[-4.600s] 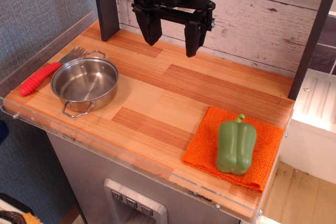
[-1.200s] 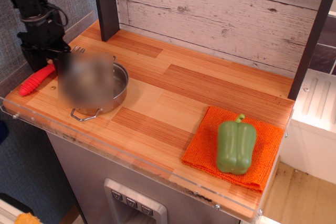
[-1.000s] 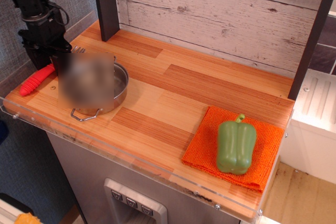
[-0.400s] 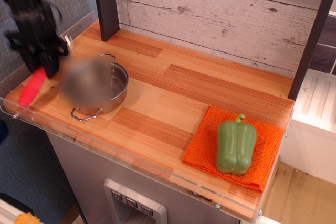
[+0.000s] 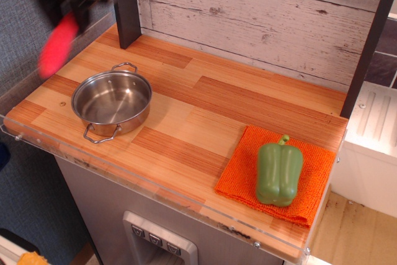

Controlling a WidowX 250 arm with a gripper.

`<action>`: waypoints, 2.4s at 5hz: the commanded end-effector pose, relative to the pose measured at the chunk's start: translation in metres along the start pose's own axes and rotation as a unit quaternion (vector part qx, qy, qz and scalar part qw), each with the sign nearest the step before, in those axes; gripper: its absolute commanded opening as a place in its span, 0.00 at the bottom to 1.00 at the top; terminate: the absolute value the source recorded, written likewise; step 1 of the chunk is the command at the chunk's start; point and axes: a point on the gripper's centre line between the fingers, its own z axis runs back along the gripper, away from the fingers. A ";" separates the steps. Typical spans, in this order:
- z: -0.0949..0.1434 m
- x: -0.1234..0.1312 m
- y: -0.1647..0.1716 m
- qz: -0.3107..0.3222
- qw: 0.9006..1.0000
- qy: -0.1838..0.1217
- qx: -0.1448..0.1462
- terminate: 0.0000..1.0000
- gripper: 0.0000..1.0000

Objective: PICK UP THE SPOON AND PUT ON THE TABLE

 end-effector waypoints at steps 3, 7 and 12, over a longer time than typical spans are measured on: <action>-0.104 -0.006 -0.184 -0.072 0.996 0.051 -0.003 0.00 0.00; -0.100 0.026 -0.173 -0.102 0.994 0.033 -0.018 0.00 0.00; -0.123 0.035 -0.157 -0.105 0.993 0.043 -0.012 0.00 1.00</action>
